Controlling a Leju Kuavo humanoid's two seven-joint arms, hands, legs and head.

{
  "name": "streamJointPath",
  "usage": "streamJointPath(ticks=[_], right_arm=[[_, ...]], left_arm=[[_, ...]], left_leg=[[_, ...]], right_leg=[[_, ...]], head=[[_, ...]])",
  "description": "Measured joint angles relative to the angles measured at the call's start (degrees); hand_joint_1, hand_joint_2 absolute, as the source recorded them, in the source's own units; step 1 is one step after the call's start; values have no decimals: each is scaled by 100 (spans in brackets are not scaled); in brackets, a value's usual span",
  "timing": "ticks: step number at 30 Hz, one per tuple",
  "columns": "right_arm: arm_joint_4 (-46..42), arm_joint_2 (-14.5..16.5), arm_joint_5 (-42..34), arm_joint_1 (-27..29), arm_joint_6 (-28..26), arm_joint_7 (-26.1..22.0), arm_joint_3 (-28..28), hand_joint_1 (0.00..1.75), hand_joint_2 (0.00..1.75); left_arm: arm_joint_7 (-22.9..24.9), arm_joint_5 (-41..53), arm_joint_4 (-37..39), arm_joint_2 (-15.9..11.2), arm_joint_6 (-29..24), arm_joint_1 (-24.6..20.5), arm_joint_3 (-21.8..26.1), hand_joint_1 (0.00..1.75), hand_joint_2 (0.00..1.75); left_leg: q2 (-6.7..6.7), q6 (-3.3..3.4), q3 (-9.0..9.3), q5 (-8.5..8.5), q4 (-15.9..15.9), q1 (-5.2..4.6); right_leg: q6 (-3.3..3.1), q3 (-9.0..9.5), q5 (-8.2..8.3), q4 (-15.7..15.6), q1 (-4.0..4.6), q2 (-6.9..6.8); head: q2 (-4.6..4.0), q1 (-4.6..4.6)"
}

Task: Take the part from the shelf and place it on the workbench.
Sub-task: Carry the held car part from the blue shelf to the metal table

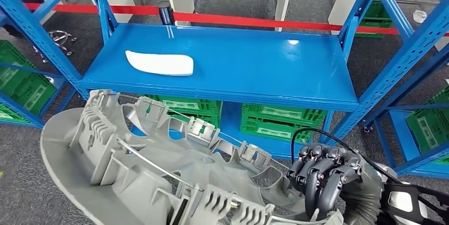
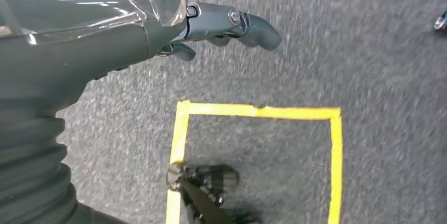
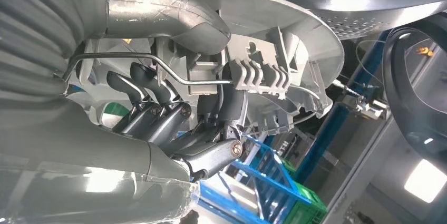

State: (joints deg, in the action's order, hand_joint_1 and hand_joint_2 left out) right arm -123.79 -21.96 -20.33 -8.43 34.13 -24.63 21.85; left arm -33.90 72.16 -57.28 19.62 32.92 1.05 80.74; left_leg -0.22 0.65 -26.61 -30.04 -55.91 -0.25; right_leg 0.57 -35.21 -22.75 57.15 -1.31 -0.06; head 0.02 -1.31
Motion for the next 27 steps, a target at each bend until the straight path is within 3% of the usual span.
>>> streamJointPath(ticks=[2, 3, 4, 6, 7, 8, 9, 10, 11, 12, 14, 15, 17, 18, 19, 21, 22, 23, 24, 25, 27], right_arm=[[-1, -16, 81, 9, 30, -59, -25, 173, 175], [-1, -35, 133, 15, 62, -104, -39, 173, 175], [-1, -60, 181, 28, 108, -157, -54, 173, 175], [10, -118, 250, 56, 209, -283, -73, 173, 175], [22, -144, 276, 67, 258, -341, -77, 173, 175], [38, -167, 292, 71, 295, -387, -78, 173, 175], [55, -186, 300, 69, 319, -415, -78, 173, 175], [69, -202, 302, 67, 337, -433, -78, 173, 175], [78, -214, 302, 63, 346, -444, -78, 173, 175], [84, -222, 303, 54, 354, -453, -77, 173, 175], [90, -232, 299, 39, 365, -466, -79, 173, 175], [94, -234, 296, 34, 369, -466, -79, 173, 175], [102, -237, 282, 27, 372, -443, -77, 173, 175], [105, -232, 269, 19, 367, -407, -72, 173, 175], [106, -223, 256, 3, 355, -359, -68, 173, 175], [106, -197, 236, -20, 321, -258, -61, 173, 175], [107, -183, 227, -21, 308, -226, -58, 173, 175], [107, -167, 214, -15, 304, -208, -57, 173, 175], [108, -151, 201, -8, 305, -198, -57, 173, 175], [109, -136, 189, -3, 311, -195, -58, 173, 175], [110, -99, 178, 2, 339, -206, -74, 173, 175]], left_arm=[[-8, 33, 27, -10, -13, -11, 7, 0, 175], [-12, 54, 54, -19, -32, -26, 8, 0, 175], [-16, 74, 97, -26, -71, -42, 9, 0, 175], [-20, 93, 241, -49, -195, -73, 9, 0, 175], [-22, 98, 327, -65, -260, -80, 9, 0, 175], [-24, 99, 412, -82, -313, -89, 9, 0, 175], [-26, 100, 485, -101, -346, -98, 9, 0, 175], [-29, 100, 548, -116, -367, -106, 9, 0, 175], [-32, 100, 601, -132, -380, -115, 9, 0, 175], [-34, 100, 643, -149, -389, -122, 9, 0, 175], [-39, 100, 703, -180, -402, -130, 10, 0, 175], [-44, 100, 726, -195, -407, -132, 10, 0, 175], [-54, 101, 764, -223, -412, -132, 14, 0, 175], [-57, 103, 781, -233, -413, -130, 16, 0, 175], [-60, 105, 792, -241, -412, -128, 18, 0, 175], [-62, 110, 805, -248, -391, -126, 21, 0, 175], [-62, 118, 805, -250, -375, -127, 21, 0, 175], [-62, 133, 805, -250, -358, -127, 21, 0, 175], [-61, 149, 805, -249, -342, -128, 21, 0, 175], [-61, 164, 800, -247, -328, -127, 20, 0, 175], [-60, 181, 752, -245, -290, -129, 21, 0, 175]], left_leg=[[21, 86, -65, 132, 52, -11], [39, 138, -117, 216, 89, -4], [57, 179, -183, 309, 126, 5], [90, 225, -350, 461, 131, -6], [111, 226, -444, 535, 126, -13], [138, 226, -539, 606, 117, -19], [171, 217, -639, 670, 101, -19], [203, 202, -738, 726, 74, -16], [235, 181, -829, 769, 25, -16], [263, 155, -917, 801, -39, -22], [320, 95, -1020, 854, -145, -40], [352, 65, -1043, 886, -166, -40], [374, 3, -1073, 913, -188, -13], [322, -37, -1110, 797, -257, 6], [244, -78, -1168, 569, -425, 23], [101, -147, -1321, -59, -1062, 45], [79, -161, -1379, -269, -1423, 48], [74, -163, -1386, -341, -1690, 48], [72, -152, -1315, -285, -1794, 47], [65, -127, -1147, -147, -1703, 45], [29, -33, -562, 42, -1030, 21]], right_leg=[[47, -33, 30, -4, -15, -1], [33, -85, -69, 80, -13, 1], [-2, -167, -262, 274, -10, 3], [-67, -386, -783, 983, -10, 4], [-53, -463, -944, 1350, -11, 3], [-4, -476, -983, 1594, -12, 3], [69, -390, -905, 1635, -13, 0], [144, -201, -772, 1472, -16, -11], [197, 81, -664, 1122, -19, -56], [208, 399, -654, 676, -7, -118], [125, 767, -762, 72, 22, -204], [64, 794, -811, -31, 44, -198], [-47, 688, -741, -22, 40, -153], [-99, 635, -683, -20, 32, -140], [-143, 568, -613, -23, 20, -125], [-185, 425, -467, -17, 19, -92], [-188, 345, -394, -12, 24, -72], [-186, 262, -323, -7, 32, -54], [-180, 171, -255, -3, 41, -38], [-174, 84, -189, 0, 51, -23], [-157, -50, -67, 2, 76, 1]], head=[[-1, -9], [-1, -2], [-1, 6], [-1, 22], [0, 24], [0, 25], [0, 26], [0, 26], [0, 27], [0, 33], [0, 28], [0, 25], [0, 19], [0, 17], [0, 14], [0, 7], [0, 6], [0, 7], [0, 6], [0, 6], [0, 7]])
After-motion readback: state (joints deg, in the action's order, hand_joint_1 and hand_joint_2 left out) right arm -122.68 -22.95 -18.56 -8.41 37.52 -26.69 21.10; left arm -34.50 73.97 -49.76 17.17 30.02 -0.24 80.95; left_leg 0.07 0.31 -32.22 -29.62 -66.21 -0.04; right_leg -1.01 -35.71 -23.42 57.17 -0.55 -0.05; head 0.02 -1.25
